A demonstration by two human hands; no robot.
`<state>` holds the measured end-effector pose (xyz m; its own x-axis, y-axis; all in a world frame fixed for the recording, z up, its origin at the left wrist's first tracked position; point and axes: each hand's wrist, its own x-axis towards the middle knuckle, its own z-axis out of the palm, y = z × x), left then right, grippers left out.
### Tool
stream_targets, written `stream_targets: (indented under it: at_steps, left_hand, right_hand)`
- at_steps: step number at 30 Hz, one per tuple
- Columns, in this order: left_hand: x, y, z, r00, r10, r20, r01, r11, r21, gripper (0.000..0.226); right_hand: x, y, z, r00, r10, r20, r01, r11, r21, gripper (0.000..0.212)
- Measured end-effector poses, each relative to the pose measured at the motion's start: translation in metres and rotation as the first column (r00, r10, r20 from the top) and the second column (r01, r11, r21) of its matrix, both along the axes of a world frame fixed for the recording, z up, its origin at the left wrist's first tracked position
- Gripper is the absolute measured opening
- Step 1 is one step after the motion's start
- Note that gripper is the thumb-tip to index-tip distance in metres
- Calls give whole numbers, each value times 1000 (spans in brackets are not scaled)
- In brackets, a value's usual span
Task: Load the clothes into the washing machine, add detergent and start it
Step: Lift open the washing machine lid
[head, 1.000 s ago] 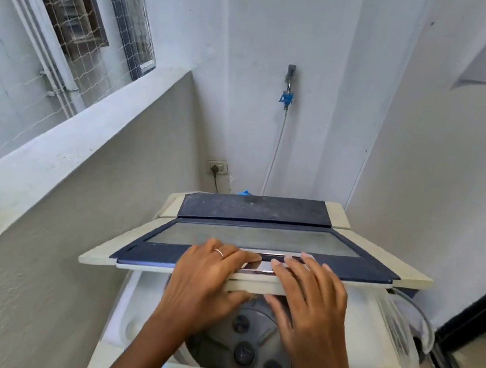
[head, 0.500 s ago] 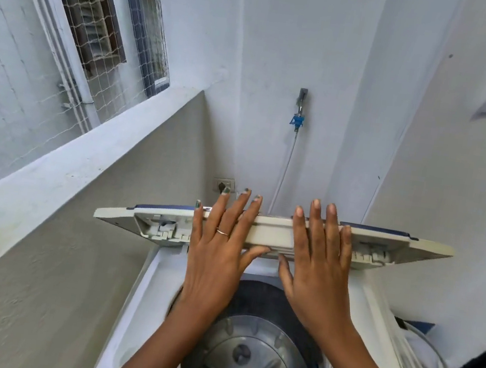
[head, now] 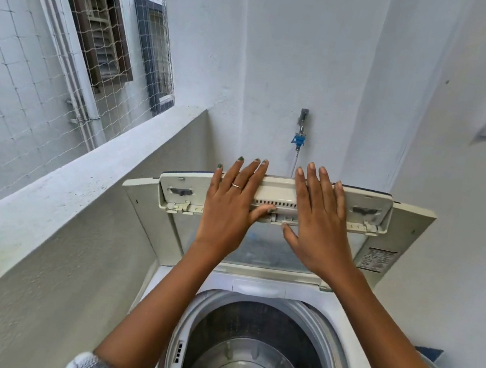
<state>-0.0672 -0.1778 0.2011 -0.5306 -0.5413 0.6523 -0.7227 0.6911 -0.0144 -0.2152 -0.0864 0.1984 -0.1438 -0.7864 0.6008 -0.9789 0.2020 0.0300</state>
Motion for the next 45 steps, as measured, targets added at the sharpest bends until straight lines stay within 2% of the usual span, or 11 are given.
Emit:
stream_targets:
  at_steps: [11, 21, 37, 41, 45]
  left_hand:
    - [-21, -37, 15, 998, 10, 64, -12, 999, 42, 75]
    - [-37, -59, 19, 998, -2, 64, -9, 987, 158, 70]
    - [-45, -73, 20, 994, 21, 109, -39, 986, 162, 69]
    - [-39, -59, 11, 996, 29, 80, -40, 991, 129, 82]
    - [-32, -50, 2, 996, 28, 88, -38, 992, 121, 83]
  right_hand:
    - [-21, -35, 20, 999, 17, 33, -21, 991, 134, 104]
    - [-36, -59, 25, 998, 7, 69, -22, 974, 227, 113]
    - [-45, -78, 23, 998, 3, 65, -18, 972, 236, 117]
    - [-43, -69, 22, 1000, 7, 22, -13, 971, 239, 116]
    - [-38, -57, 20, 1000, -9, -3, 9, 976, 218, 114]
